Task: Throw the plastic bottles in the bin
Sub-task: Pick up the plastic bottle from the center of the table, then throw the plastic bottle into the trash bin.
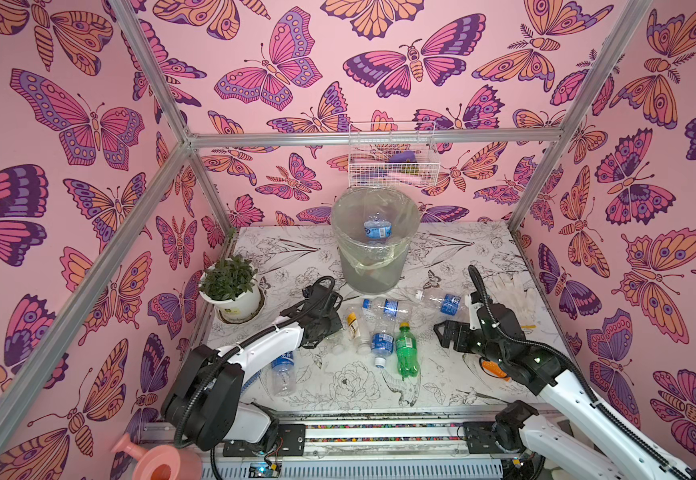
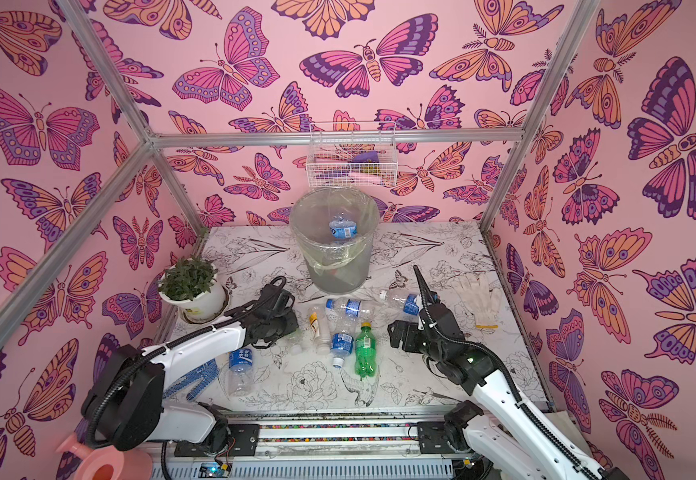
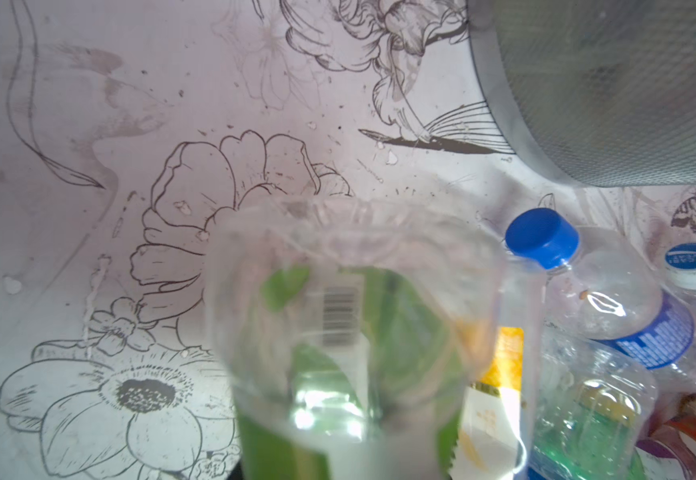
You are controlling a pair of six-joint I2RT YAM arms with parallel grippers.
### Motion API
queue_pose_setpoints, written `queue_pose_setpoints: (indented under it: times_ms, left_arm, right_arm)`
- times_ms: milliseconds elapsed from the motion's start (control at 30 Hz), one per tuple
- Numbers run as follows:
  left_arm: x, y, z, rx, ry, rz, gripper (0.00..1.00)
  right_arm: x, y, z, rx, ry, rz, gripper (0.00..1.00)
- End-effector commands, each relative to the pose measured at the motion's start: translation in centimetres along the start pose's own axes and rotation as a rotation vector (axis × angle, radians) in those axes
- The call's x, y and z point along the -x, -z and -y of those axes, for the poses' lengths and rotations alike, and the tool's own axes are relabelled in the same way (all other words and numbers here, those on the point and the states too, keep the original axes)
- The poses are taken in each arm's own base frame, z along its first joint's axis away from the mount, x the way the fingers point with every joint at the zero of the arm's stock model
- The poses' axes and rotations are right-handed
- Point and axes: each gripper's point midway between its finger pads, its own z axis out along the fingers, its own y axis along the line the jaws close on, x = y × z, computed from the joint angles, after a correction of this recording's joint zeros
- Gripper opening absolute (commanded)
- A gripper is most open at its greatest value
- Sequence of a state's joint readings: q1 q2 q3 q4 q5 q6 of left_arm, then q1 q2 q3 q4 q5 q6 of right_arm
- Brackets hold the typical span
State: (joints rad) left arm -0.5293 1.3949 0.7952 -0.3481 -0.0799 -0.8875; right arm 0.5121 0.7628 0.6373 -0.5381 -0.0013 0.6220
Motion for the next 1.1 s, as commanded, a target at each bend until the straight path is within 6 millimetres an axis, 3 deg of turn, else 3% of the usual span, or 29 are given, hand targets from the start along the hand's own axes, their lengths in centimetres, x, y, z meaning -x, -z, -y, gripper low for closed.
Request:
queue_pose_setpoints:
  times_ms: [0,100,400,600,800,900,1067]
  left_arm:
    - [1.2,2.0,0.1,0.004,-0.028,0.04,0.0]
    - [2.4,4.1,1.2,-0.035,-0.045,0.084,0.0]
    - [7.1,14.3,6.4,-0.202,-0.188,0.35,0.0]
    - [8.7,21.1,10.3,-0.259,-0.365,0.544,0.0]
    - [9.7,26.6,13.7,-0.307,-0.524,0.681,0.0]
    - [10.3,28.7,14.8,-0.309,-0.57,0.739,0.0]
    - [10.6,30.6,15.9,-0.315,-0.618,0.791,0.0]
  right_arm:
    - [0.1,0.0,-0.3,0.015,-0.012,0.008,0.99]
    - [0.1,0.0,-0.3,0.015,-0.013,0.008,0.99]
    - [-0.1,-0.4,-0.3,0.02,-0.025,0.005,0.99]
    - [-0.1,-0.5,-0.4,0.027,-0.03,0.003,0.99]
    - [-0.2,-0.5,-0.4,0.03,-0.033,0.0,0.99]
    - [-0.2,-0.4,-0.4,0.031,-0.036,0.002,0.99]
    - [0.0,-0.4,-0.6,0.038,-0.039,0.007,0.99]
